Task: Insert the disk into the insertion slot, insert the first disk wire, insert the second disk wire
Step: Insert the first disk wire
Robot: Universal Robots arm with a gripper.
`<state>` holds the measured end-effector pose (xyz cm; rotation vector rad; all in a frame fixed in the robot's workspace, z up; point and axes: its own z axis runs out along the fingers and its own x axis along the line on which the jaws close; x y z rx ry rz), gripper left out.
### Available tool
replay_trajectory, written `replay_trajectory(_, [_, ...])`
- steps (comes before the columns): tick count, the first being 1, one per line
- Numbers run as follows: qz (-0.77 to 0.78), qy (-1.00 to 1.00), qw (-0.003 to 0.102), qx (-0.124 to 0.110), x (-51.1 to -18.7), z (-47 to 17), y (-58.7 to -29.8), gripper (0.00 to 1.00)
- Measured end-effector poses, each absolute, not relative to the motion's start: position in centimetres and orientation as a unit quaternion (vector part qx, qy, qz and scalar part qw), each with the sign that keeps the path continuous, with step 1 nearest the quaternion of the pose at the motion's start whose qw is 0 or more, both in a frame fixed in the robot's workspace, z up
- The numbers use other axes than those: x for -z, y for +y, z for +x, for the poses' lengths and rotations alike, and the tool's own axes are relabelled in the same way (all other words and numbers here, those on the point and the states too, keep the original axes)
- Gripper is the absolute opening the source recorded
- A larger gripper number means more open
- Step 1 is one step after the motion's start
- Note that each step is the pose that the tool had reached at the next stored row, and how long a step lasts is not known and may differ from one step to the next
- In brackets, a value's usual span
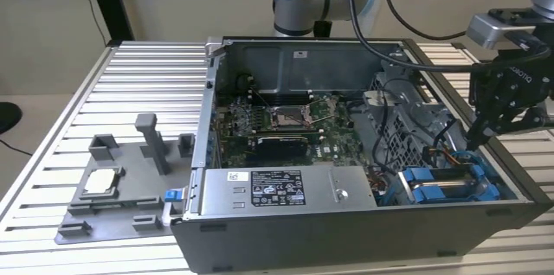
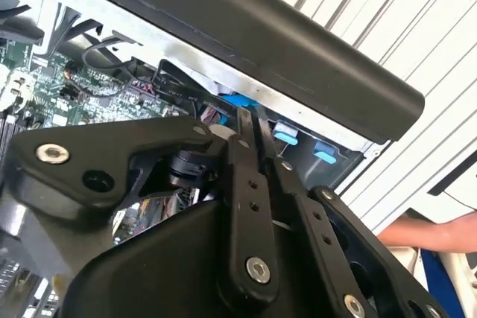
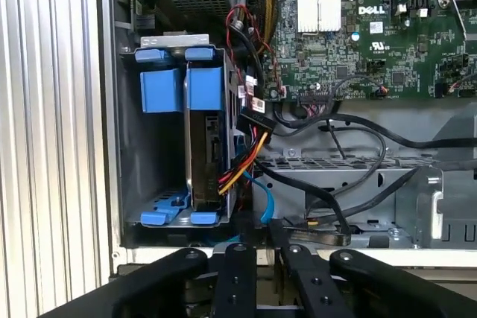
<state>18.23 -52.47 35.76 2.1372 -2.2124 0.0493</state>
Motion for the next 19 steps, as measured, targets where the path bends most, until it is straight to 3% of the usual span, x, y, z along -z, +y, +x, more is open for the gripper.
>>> replay_trajectory(3, [0.694,-0.719,0.033,-0.016,-35.76,18.23,-52.47,0.00])
replay_trajectory(4, [0.694,-0.719,0.033,-0.016,-35.76,18.23,-52.47,1.00])
replay_trajectory(18, [0.694,-0.719,0.035,-0.018,-35.13,18.68,-52.44,1.00])
replay_trajectory(19, [0.694,-0.719,0.035,-0.018,-35.11,18.68,-52.43,0.00])
